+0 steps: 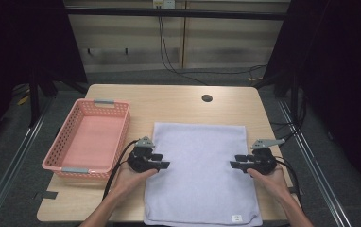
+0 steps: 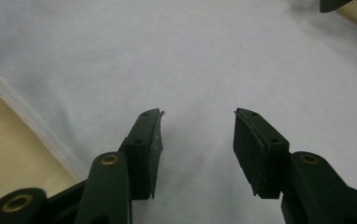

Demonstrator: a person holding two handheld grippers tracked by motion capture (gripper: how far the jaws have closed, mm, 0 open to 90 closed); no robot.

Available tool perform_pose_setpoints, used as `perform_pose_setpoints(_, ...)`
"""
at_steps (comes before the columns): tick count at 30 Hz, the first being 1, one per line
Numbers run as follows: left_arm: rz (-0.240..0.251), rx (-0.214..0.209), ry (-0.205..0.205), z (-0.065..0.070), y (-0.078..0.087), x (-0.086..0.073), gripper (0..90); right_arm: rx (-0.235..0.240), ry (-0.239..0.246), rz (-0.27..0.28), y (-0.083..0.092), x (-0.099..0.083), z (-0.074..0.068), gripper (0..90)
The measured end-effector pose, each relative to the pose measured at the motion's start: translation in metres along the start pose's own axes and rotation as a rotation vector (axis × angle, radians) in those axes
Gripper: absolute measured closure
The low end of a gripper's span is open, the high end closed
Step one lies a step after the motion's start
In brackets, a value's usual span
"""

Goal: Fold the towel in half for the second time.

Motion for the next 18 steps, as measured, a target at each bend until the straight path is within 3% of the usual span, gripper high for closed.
perform_pose_setpoints(2,0.01,0.003,0.0,-0.002,-0.004,0.002,50.7,-0.006,-0.007,-0.013,-0.01,0.002,0.007,55.2)
perform_pose_setpoints(4,-0.038,0.041,-0.024,-0.005,-0.011,-0.002,50.9,-0.029,0.001,-0.022,-0.017,0.003,0.013,55.0)
perform_pose_setpoints(5,-0.019,0.042,-0.046,-0.007,-0.011,-0.004,51.7,-0.026,-0.01,-0.039,-0.02,0.002,0.014,54.9)
perform_pose_setpoints(7,-0.021,0.02,-0.019,-0.009,-0.009,-0.005,52.7,-0.034,-0.006,-0.044,-0.023,0.0,0.014,54.1)
perform_pose_setpoints(12,-0.046,0.011,-0.067,0.001,-0.001,-0.018,55.8,-0.026,0.025,-0.081,-0.015,-0.005,0.003,54.1)
perform_pose_setpoints(18,-0.084,-0.056,-0.056,0.016,0.013,-0.041,59.4,0.014,0.037,-0.072,-0.002,-0.017,-0.01,54.7)
Point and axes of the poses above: each handheld gripper's, and its own axes: y roughly backward along the jaws, x roughly out of its top, z roughly to its right, the point moved 4 cm from there along -y, roughly forward along the jaws, and after that the axes turned 15 degrees about y, right-handed, at the moved point
